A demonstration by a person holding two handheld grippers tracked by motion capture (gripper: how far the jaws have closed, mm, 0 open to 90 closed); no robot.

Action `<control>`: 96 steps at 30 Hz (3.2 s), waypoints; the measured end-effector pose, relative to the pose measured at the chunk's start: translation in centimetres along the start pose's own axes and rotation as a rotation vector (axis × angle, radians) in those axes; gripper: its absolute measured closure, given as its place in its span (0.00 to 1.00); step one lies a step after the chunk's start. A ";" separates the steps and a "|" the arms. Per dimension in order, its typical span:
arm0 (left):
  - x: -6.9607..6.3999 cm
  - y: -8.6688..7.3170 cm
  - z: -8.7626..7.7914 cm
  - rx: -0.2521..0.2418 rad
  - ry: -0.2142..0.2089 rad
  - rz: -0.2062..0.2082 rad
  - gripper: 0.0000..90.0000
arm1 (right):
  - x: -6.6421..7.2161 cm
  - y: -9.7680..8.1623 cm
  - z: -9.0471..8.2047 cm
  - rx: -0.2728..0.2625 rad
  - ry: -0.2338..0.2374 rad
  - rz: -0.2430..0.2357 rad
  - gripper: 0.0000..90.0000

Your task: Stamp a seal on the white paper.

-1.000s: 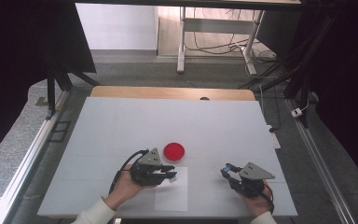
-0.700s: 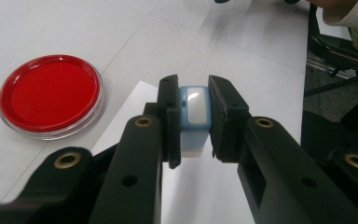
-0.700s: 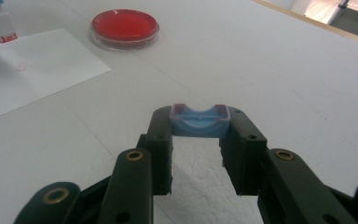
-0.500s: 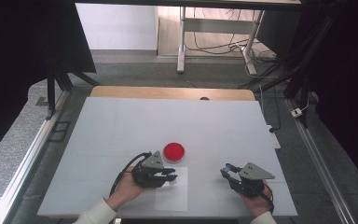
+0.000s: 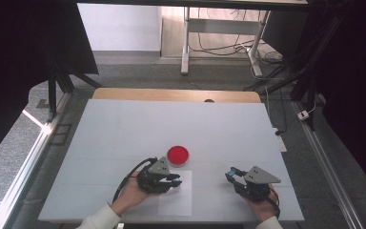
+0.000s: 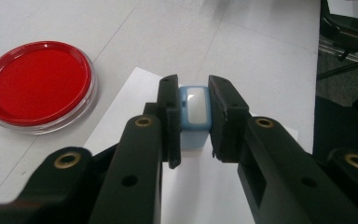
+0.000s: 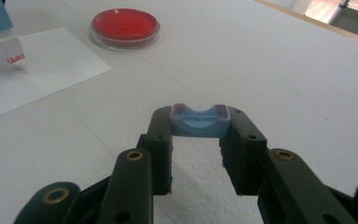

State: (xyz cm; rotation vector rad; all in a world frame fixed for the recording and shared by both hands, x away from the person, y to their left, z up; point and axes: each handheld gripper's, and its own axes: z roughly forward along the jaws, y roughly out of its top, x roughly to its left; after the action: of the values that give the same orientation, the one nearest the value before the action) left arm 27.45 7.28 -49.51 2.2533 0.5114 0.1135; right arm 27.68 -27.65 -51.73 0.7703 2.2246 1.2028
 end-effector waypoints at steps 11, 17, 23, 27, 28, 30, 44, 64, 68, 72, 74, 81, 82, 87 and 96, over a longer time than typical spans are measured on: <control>0.2 -0.3 0.3 0.011 0.003 0.002 0.83 | 0.0 0.0 0.0 0.000 0.001 0.000 0.72; 0.3 -0.3 0.4 0.014 0.005 0.009 0.83 | 0.0 0.0 0.0 -0.002 0.000 0.001 0.72; 0.2 -0.4 0.5 0.013 0.009 0.012 0.83 | 0.0 0.0 0.0 -0.003 0.005 0.002 0.72; 0.1 -0.4 0.6 0.015 0.011 0.020 0.83 | 0.0 0.0 0.0 -0.001 0.001 0.002 0.72; 0.1 -0.4 0.7 0.017 0.012 0.021 0.83 | 0.0 0.0 0.0 -0.002 0.001 0.002 0.72; 0.1 -0.5 0.7 0.020 0.013 0.023 0.83 | 0.0 0.0 0.0 -0.001 0.001 0.000 0.72; 0.0 -0.5 0.8 0.027 0.010 0.018 0.83 | 0.0 0.0 0.0 -0.002 0.006 0.000 0.72; -0.6 -0.1 1.2 0.090 0.048 0.048 0.84 | 0.0 0.0 0.1 0.001 0.012 -0.003 0.72; -0.7 -0.1 1.2 0.092 0.051 0.055 0.84 | 0.0 0.0 0.1 -0.001 0.015 -0.002 0.72; -0.7 -0.1 1.3 0.095 0.055 0.059 0.84 | 0.0 0.0 0.1 -0.001 0.016 -0.002 0.72; -0.8 -0.1 1.3 0.096 0.058 0.063 0.84 | 0.1 0.0 0.1 0.002 0.008 -0.003 0.72; -1.0 -0.2 1.3 0.096 0.069 0.078 0.84 | 0.1 0.0 0.1 -0.007 0.015 0.000 0.72; -1.0 -0.2 1.3 0.094 0.069 0.075 0.84 | 0.1 0.0 0.1 -0.007 0.015 -0.001 0.72; -0.9 -0.5 1.3 0.076 0.066 0.071 0.84 | 0.1 0.0 0.1 -0.004 0.014 -0.003 0.72; -0.9 -0.7 1.3 0.063 0.067 0.065 0.84 | 0.1 0.0 0.1 -0.001 0.014 -0.005 0.72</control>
State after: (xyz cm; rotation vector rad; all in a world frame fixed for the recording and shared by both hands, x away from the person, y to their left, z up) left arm 26.67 6.43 -50.81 2.3346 0.4833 0.2097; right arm 27.63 -27.52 -51.77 0.7579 2.2357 1.2102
